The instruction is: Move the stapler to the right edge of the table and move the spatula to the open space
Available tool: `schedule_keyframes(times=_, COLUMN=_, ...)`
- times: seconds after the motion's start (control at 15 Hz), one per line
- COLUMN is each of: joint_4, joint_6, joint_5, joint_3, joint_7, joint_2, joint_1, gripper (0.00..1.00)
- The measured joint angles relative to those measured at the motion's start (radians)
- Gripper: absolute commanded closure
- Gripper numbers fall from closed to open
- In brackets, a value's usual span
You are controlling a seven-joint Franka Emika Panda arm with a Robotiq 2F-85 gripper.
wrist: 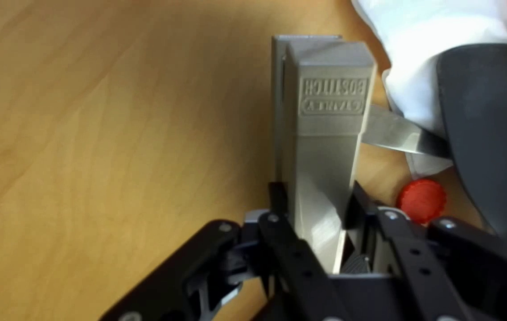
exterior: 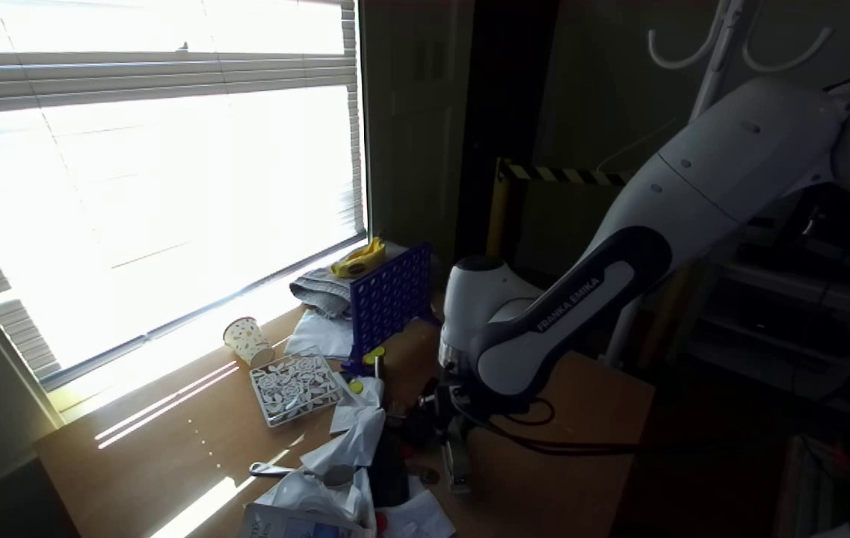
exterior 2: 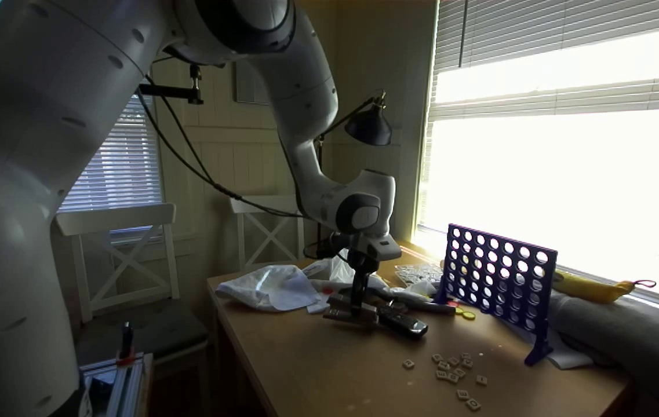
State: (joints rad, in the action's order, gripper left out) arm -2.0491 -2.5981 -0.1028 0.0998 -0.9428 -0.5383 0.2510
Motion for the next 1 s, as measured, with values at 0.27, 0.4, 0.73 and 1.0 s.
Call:
schedule_keyframes(times=0.27, joint_4=-0.084, joint_6=0.032, joint_5=-0.005, joint_3=-0.034, joint_7=0.046, joint_2=0.164, joint_1=-0.029, gripper=0.89)
schedule_keyframes(times=0.4, joint_4=-0.124, joint_6=0.087, joint_5=-0.016, joint_3=-0.036, joint_7=0.164, joint_2=0.24, joint_1=-0.087, gripper=0.89)
schedule_keyframes(times=0.73, joint_4=-0.142, joint_6=0.371, joint_5=0.009, joint_3=-0.092, joint_7=0.541, joint_2=0.35, joint_1=-0.232, gripper=0.89)
schedule_keyframes(times=1.0, joint_4=-0.087, joint_6=0.559, joint_5=0.055, joint_3=-0.172, joint_7=0.597, joint_2=0.368, joint_1=-0.286, gripper=0.64)
